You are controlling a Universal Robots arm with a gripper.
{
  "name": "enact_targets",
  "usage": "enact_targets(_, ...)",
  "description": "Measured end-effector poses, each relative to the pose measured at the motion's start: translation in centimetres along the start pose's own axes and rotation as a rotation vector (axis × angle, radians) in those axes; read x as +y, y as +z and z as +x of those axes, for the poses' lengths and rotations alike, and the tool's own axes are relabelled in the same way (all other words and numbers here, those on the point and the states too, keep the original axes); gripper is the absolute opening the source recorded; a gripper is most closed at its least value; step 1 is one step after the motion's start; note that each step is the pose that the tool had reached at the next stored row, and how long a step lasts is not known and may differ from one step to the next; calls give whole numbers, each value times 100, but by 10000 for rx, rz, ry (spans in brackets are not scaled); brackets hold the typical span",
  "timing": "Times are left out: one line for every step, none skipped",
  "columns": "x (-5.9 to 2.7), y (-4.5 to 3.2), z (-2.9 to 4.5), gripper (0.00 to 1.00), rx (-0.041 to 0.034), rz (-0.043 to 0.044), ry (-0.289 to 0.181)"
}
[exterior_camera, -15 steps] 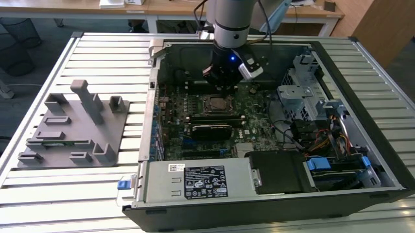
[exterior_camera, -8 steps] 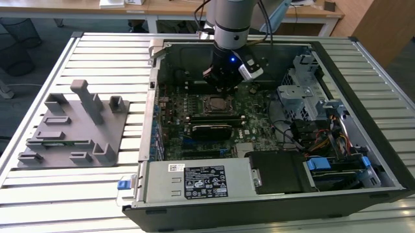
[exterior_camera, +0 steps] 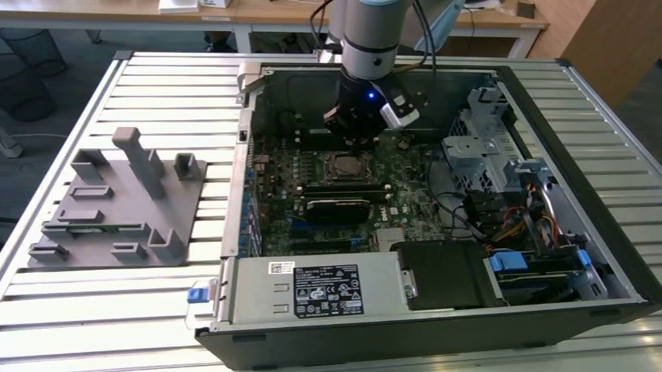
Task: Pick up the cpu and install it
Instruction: 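Install the first cpu locking lever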
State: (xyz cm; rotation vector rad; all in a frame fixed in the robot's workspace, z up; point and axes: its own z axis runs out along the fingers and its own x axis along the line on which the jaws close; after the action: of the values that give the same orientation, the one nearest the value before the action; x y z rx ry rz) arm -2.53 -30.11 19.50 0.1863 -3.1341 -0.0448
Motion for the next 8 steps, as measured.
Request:
enact_targets(0,0,0,11,5,-65,0)
enact_targets(1,1,0,11,14,-85,1)
enact_targets(2,-3,-1,11,26,-90,3)
enact_targets(4,-9,-2,11,36,-100,3)
enact_targets(6,-19,-3,11,48,-111,4)
enact_targets(9,-30,-4,11,57,-131,4)
enact_targets(8,-48,-3,11,79,-117,5)
enact_targets(6,-63,-2,11,99,-107,5)
